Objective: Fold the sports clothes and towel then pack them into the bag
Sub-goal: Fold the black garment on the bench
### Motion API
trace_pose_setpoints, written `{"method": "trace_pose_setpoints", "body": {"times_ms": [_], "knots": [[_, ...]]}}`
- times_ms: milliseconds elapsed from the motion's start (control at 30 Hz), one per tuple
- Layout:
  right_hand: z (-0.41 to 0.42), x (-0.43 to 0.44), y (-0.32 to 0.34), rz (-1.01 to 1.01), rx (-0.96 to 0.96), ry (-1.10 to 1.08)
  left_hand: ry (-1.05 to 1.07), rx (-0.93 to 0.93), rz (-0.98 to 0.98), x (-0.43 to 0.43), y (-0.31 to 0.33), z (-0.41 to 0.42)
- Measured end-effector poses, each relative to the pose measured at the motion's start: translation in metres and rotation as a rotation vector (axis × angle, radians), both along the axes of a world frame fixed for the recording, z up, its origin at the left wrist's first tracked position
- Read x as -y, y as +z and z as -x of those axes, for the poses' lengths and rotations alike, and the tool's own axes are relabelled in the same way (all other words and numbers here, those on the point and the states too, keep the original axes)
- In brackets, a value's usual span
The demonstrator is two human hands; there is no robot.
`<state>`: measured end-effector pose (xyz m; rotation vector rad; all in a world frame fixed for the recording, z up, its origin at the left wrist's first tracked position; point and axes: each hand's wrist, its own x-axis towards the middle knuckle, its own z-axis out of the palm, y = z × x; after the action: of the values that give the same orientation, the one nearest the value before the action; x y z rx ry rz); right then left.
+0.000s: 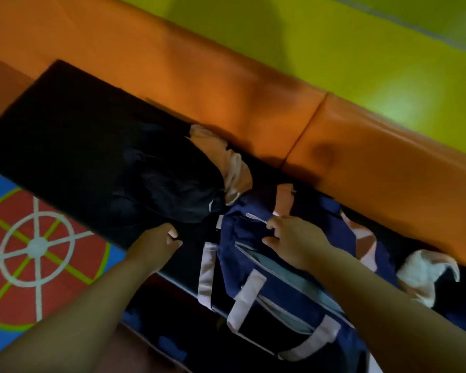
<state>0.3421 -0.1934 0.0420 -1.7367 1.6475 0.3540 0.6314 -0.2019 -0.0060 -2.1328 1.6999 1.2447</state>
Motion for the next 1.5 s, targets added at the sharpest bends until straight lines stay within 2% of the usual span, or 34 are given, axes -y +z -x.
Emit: {"method": "trace_pose_setpoints", "body": {"times_ms": [100,200,367,500,700,867,1000,1100,1200,1267,1333,1433,1500], "knots": [[-0.01,0.023,-0.008,0.08,-0.033,0.03,-0.06,-0.002,0.118,0.027,-0.021,-0.004],[-0.017,0.038,-0.015,0.121,-0.028,0.041,-0.197,0.115,0.267,0.053,-0.038,0.003],[-0.015,0.047,-0.032,0.139,-0.033,0.058,-0.373,0.186,0.252,0.085,-0.071,0.03],[-0.009,0.045,-0.041,0.107,-0.029,0.029,-0.309,0.145,0.314,0.093,-0.09,0.047],[-0.01,0.035,-0.033,0.095,0.072,-0.058,-0.078,-0.069,0.406,0.077,-0.055,0.045],[-0.026,0.028,-0.013,0.119,0.385,-0.124,0.055,-0.369,0.418,0.038,0.014,0.048],[-0.04,0.027,0.006,0.177,0.559,-0.042,0.268,-0.663,0.319,0.016,0.061,0.057],[-0.04,0.025,0.028,0.216,0.646,-0.13,0.295,-0.81,0.298,0.005,0.086,0.063],[-0.028,0.022,0.059,0.236,0.643,-0.207,0.255,-0.89,0.323,0.0,0.103,0.062],[-0.018,0.017,0.079,0.212,0.667,-0.255,0.169,-0.79,0.372,0.002,0.102,0.057],[-0.008,0.01,0.099,0.209,0.7,-0.326,-0.001,-0.531,0.384,0.007,0.09,0.049],[0.01,0.002,0.126,0.271,0.723,-0.38,-0.231,-0.099,0.131,0.01,0.065,0.044],[0.023,-0.002,0.139,0.356,0.711,-0.367,-0.257,0.029,0.059,0.012,0.049,0.051]]}}
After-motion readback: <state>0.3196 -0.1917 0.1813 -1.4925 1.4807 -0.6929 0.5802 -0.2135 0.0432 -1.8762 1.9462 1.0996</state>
